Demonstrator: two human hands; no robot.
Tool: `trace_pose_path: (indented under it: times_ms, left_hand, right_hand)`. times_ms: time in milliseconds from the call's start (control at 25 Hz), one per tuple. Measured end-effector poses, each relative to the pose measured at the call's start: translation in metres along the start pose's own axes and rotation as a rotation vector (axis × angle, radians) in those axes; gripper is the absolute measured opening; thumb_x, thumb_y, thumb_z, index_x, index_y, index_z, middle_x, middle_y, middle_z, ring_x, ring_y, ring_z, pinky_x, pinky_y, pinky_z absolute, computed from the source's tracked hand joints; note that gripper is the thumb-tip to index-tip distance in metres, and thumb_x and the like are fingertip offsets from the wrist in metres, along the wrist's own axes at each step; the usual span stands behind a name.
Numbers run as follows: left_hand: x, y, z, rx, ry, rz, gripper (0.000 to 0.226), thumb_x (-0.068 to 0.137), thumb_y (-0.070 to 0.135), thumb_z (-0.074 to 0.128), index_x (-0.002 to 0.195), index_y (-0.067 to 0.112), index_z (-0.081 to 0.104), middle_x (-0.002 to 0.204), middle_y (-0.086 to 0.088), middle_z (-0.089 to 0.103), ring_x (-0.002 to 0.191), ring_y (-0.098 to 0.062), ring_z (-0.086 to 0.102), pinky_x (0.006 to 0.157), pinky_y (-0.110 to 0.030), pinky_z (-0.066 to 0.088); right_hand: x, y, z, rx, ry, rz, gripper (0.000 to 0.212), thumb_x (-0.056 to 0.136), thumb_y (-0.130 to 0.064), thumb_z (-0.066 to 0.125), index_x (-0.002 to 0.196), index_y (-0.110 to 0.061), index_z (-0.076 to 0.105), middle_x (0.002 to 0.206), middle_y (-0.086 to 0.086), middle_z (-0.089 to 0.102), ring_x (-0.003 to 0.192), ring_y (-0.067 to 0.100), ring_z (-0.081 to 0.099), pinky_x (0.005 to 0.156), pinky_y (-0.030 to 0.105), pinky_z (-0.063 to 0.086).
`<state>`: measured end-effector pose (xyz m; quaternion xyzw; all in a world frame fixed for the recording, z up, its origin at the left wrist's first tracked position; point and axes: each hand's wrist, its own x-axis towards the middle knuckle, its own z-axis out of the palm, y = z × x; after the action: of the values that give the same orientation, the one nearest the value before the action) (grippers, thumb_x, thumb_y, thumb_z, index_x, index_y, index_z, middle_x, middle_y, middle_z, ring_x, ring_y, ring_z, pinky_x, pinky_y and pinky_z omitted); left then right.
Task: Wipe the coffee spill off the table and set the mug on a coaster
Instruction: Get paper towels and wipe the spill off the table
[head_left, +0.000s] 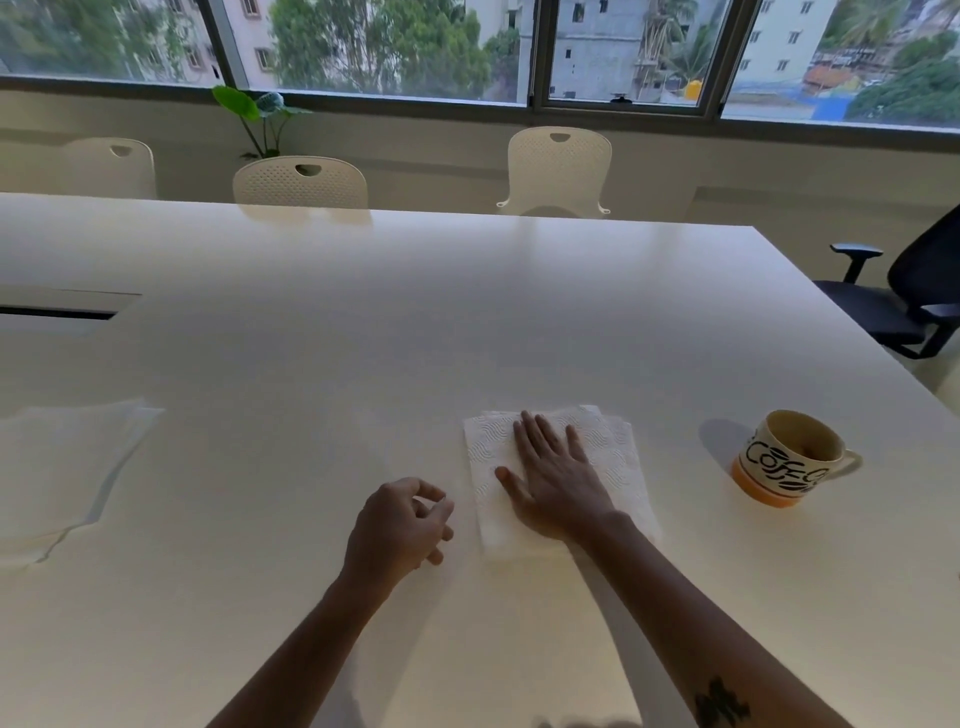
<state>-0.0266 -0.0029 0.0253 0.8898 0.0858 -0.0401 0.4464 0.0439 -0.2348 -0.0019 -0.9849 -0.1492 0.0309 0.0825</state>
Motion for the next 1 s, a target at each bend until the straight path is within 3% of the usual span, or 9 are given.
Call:
trace_pose_path:
  times_ms: [160, 320, 480, 600, 840, 1000]
  left_hand:
    - [-0.002, -0.003, -0.002, -0.046, 0.055, -0.001, 0.006, 0.095, 0.032, 0.073, 0.092, 0.028, 0.072, 0.068, 0.015, 0.079, 0.050, -0.012, 0.075, 0.056, -0.027, 0.055]
    - [-0.003, 0.000, 0.001, -0.052, 0.061, 0.029, 0.005, 0.096, 0.030, 0.073, 0.091, 0.028, 0.072, 0.069, 0.015, 0.079, 0.050, -0.009, 0.074, 0.057, -0.027, 0.058]
    - [0.000, 0.000, 0.006, -0.060, 0.009, 0.058, 0.004, 0.096, 0.030, 0.074, 0.093, 0.027, 0.073, 0.071, 0.015, 0.079, 0.052, -0.009, 0.075, 0.062, -0.031, 0.063]
    - [0.002, 0.000, 0.007, -0.051, -0.004, 0.091, 0.003, 0.096, 0.031, 0.074, 0.095, 0.028, 0.074, 0.071, 0.015, 0.079, 0.050, -0.009, 0.074, 0.066, -0.034, 0.066]
    - [0.005, 0.003, 0.011, 0.043, -0.011, 0.184, 0.014, 0.091, 0.039, 0.078, 0.101, 0.029, 0.076, 0.070, 0.019, 0.078, 0.053, 0.000, 0.071, 0.071, -0.032, 0.066]
    - [0.008, 0.007, 0.012, 0.095, -0.020, 0.256, 0.023, 0.087, 0.043, 0.080, 0.108, 0.033, 0.076, 0.074, 0.018, 0.078, 0.065, 0.002, 0.072, 0.078, -0.029, 0.063]
  right_hand:
    - [0.001, 0.000, 0.009, -0.040, -0.005, 0.013, 0.090, 0.104, -0.073, 0.007, 0.172, -0.016, -0.004, 0.182, 0.003, -0.010, 0.167, 0.017, -0.015, 0.135, 0.055, -0.008]
    - [0.003, -0.006, 0.001, -0.067, -0.019, -0.022, 0.090, 0.103, -0.073, 0.002, 0.171, -0.014, -0.010, 0.179, 0.003, -0.019, 0.165, 0.020, -0.022, 0.131, 0.063, -0.014]
    - [-0.001, -0.018, 0.007, -0.068, -0.037, -0.073, 0.087, 0.106, -0.069, 0.008, 0.172, -0.014, -0.007, 0.181, 0.003, -0.014, 0.167, 0.019, -0.016, 0.133, 0.061, -0.007]
    - [0.005, -0.010, 0.003, -0.032, -0.051, -0.084, 0.086, 0.105, -0.069, 0.004, 0.171, -0.016, -0.008, 0.180, 0.001, -0.015, 0.167, 0.017, -0.016, 0.133, 0.061, -0.011]
    - [0.002, 0.010, 0.007, -0.028, -0.023, 0.068, 0.087, 0.106, -0.068, 0.007, 0.171, -0.011, -0.007, 0.181, 0.005, -0.013, 0.166, 0.017, -0.019, 0.134, 0.055, -0.011]
    - [0.002, 0.019, 0.003, 0.016, 0.005, 0.153, 0.089, 0.105, -0.069, 0.004, 0.171, -0.010, -0.008, 0.180, 0.004, -0.015, 0.165, 0.018, -0.021, 0.132, 0.055, -0.016]
